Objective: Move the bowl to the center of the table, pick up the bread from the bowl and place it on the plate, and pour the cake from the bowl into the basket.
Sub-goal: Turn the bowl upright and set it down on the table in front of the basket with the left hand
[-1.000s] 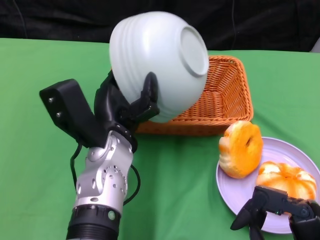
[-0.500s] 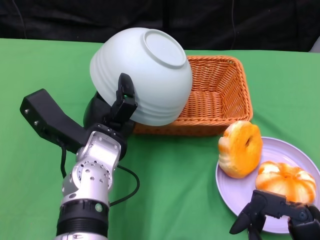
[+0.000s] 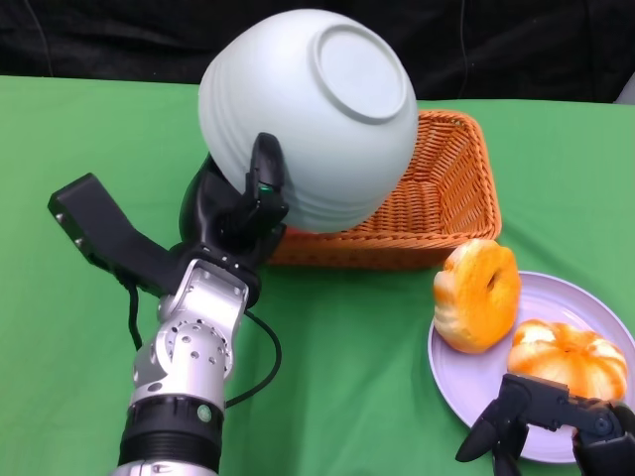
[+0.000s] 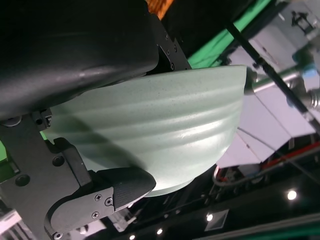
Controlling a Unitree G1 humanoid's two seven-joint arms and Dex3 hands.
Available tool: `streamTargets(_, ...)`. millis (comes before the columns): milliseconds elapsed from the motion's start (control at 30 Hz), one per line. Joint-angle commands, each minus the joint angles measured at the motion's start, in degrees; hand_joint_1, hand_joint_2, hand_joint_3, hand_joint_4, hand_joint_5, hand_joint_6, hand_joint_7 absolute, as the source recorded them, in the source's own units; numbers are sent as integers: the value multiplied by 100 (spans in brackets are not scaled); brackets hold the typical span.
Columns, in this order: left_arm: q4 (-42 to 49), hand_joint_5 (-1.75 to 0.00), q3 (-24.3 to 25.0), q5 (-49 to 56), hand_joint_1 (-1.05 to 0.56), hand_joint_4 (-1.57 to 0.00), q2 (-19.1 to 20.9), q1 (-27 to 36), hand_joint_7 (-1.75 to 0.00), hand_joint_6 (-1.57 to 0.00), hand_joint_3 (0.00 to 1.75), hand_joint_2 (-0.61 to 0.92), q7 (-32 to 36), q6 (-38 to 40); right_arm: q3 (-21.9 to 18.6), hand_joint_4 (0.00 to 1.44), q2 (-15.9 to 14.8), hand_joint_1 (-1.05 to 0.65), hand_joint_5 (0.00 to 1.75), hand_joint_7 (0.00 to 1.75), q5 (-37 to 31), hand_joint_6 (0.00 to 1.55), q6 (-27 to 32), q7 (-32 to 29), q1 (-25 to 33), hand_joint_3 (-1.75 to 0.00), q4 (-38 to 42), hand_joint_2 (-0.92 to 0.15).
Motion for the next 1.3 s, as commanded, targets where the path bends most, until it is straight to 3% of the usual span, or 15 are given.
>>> streamTargets(33,-345,-175,-161,256,-24,-112,-123,-113,-175,-89,174,30,-255,-237,-76,93,-92,-7,175,134,101,86,-78,-26,-28,-175,83,-11)
streamTargets(300,-1172,-175,-533,1075,-17,-112,264,489,-174,-88,174,27,-447,-482,-118,92,-121,-8,175,133,229,86,-181,-10,-85,-175,215,-12)
streamTargets(667,-2070,-175,-1186,2543,-20,-109,1372,1518,-170,-90,163,27,-1365,-1723,-143,92,-133,-8,175,134,254,85,-131,-3,-77,-175,100,-13)
streamTargets(1167,-2140,-175,-1656,4930,-16,-104,2801,2468,-173,-84,167,25,-1111,-5186,-171,89,-115,-6,175,134,440,84,-2,55,66,-174,-209,-14)
streamTargets(1300,-1893,-175,-1539,5921,-19,-106,3054,2468,-174,-84,169,21,-560,-5994,-177,89,-93,-5,175,134,459,84,24,51,103,-174,-268,-15)
